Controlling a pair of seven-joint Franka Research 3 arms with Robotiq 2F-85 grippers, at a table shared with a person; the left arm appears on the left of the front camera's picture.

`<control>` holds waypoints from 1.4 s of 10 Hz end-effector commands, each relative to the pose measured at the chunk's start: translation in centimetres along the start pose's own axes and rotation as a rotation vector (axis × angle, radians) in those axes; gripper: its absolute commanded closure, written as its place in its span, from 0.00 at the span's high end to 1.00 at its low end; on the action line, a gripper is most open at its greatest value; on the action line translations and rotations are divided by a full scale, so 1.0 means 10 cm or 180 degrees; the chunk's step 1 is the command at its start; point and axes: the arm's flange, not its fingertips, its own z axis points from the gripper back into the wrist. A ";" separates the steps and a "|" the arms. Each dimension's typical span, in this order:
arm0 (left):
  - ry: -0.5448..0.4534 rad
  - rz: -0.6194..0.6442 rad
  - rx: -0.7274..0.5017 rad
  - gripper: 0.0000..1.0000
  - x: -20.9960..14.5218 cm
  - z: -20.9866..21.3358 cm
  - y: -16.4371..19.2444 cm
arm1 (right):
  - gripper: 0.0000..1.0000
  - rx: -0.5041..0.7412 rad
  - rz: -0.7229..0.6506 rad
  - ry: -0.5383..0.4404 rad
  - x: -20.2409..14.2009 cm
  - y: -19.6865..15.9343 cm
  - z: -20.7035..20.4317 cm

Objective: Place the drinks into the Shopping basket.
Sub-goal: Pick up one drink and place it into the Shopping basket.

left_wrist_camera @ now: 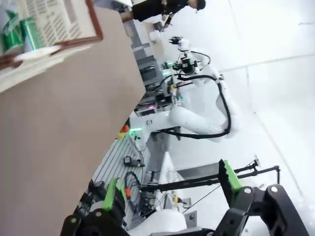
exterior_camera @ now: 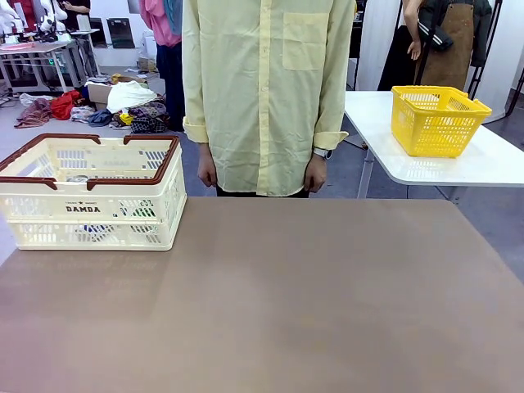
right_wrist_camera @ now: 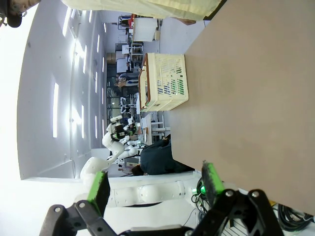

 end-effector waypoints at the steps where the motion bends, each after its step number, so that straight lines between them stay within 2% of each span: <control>1: 0.0110 0.0144 0.0247 1.00 0.36 0.06 0.12 | 1.00 0.0066 -0.0035 -0.0024 0.02 0.07 -0.01; 2: 0.0000 0.0000 0.0000 1.00 0.00 0.00 0.00 | 1.00 0.0066 -0.0035 -0.0024 0.02 0.07 -0.01; 14: 0.0000 0.0000 0.0000 1.00 0.00 0.00 0.00 | 1.00 0.0066 -0.0035 -0.0024 0.02 0.07 -0.01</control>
